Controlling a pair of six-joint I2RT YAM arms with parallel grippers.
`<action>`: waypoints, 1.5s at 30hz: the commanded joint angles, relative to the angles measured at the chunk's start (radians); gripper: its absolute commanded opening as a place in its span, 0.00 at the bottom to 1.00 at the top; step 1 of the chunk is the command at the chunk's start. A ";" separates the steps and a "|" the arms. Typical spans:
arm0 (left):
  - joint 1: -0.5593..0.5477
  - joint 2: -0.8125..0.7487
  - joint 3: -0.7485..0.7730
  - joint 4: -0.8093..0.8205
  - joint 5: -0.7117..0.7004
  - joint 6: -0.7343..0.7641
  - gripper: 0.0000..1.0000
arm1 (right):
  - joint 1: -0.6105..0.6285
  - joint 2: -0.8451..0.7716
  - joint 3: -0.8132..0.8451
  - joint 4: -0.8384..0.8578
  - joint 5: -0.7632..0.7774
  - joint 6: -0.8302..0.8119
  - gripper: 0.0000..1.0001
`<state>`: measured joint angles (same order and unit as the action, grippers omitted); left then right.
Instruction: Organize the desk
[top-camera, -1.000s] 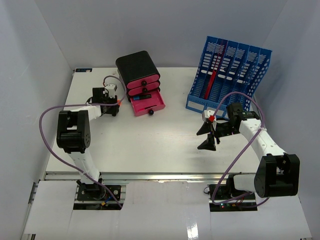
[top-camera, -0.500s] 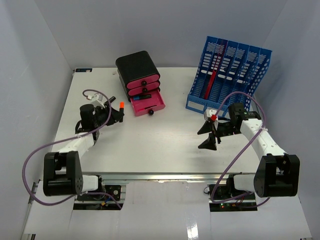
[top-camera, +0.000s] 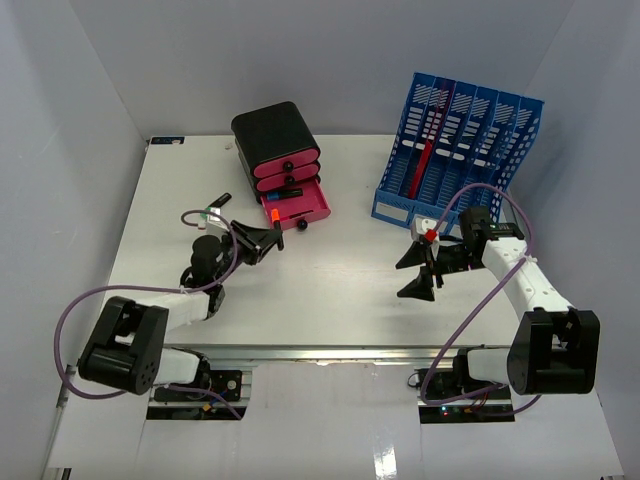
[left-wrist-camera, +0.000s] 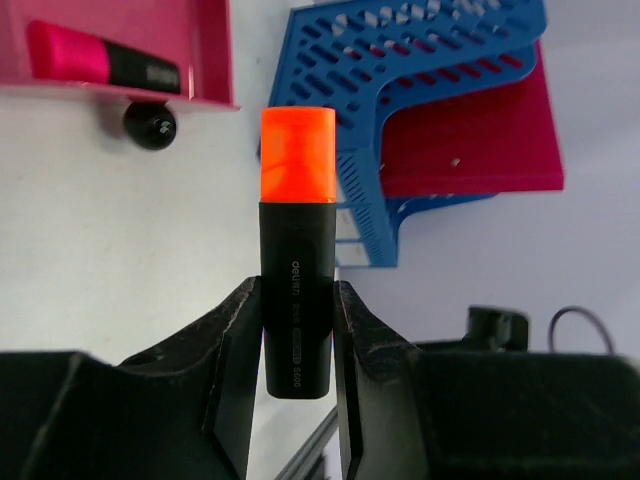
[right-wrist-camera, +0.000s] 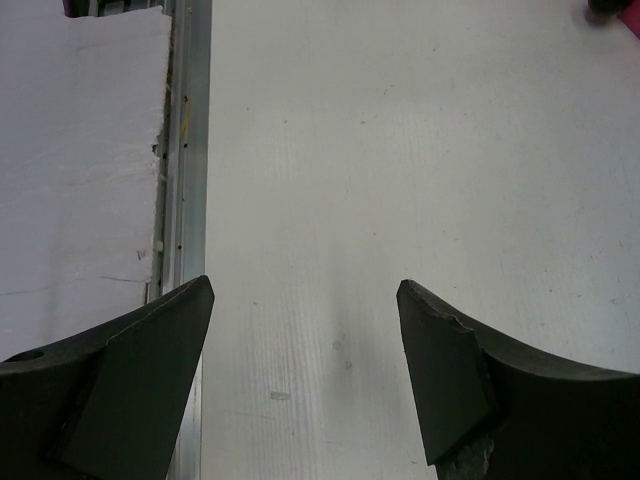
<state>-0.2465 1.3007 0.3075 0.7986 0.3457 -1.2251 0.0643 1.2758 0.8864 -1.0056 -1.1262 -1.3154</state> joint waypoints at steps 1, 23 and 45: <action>-0.054 0.100 0.110 0.049 -0.211 -0.190 0.13 | -0.011 -0.014 0.029 -0.039 -0.040 -0.026 0.81; -0.176 0.437 0.669 -0.595 -0.612 -0.419 0.27 | -0.022 0.005 0.039 -0.080 -0.042 -0.069 0.81; -0.177 0.287 0.605 -0.500 -0.453 -0.056 0.64 | -0.052 0.016 0.043 -0.118 -0.058 -0.110 0.82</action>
<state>-0.4210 1.7663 0.9579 0.2632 -0.1639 -1.5087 0.0189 1.2922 0.8940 -1.0872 -1.1386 -1.3957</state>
